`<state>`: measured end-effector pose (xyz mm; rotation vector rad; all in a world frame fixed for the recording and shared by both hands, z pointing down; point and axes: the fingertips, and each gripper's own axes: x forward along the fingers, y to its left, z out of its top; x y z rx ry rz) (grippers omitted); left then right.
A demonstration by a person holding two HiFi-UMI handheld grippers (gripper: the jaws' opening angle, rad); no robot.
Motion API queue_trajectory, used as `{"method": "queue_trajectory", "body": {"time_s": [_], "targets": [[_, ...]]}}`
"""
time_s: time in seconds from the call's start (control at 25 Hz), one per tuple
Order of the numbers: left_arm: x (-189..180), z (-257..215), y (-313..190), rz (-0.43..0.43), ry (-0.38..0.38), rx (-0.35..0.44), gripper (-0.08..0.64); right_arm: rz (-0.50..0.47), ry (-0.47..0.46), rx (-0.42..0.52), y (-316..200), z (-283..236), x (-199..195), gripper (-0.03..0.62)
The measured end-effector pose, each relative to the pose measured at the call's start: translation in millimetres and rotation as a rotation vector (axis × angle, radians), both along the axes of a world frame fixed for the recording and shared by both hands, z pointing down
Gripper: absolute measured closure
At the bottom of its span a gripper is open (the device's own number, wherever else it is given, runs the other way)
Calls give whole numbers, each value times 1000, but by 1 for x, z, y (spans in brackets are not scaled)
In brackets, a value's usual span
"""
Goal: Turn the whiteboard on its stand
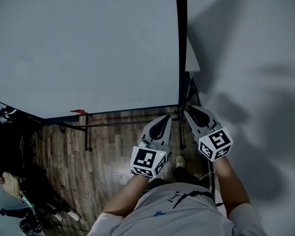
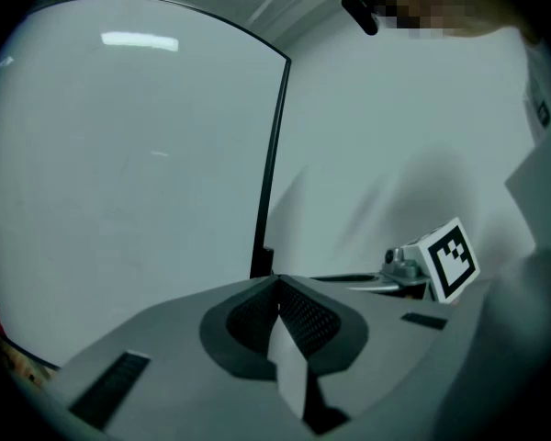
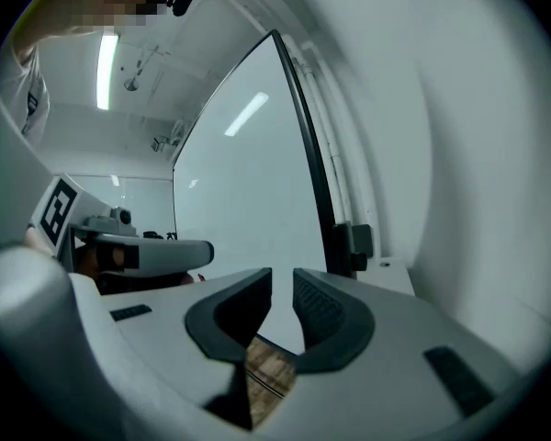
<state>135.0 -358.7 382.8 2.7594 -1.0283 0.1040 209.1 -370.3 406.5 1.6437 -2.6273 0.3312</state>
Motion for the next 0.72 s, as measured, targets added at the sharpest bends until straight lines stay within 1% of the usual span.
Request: {"method": "queue_trajectory", "body": {"time_s": [0.16, 0.24, 0.36, 0.52, 0.72], "targets": [[15, 6, -21, -20, -24, -8, 549, -45, 39, -44, -37, 30, 19, 466], [18, 10, -28, -29, -36, -16, 549, -53, 56, -64, -54, 45, 29, 431], [18, 18, -32, -48, -51, -27, 549, -72, 79, -88, -75, 66, 39, 396], [19, 27, -40, -60, -70, -40, 549, -139, 101, -110, -98, 85, 38, 357], [15, 41, -48, -88, -90, -53, 549, -248, 105, -101, -119, 100, 29, 347]]}}
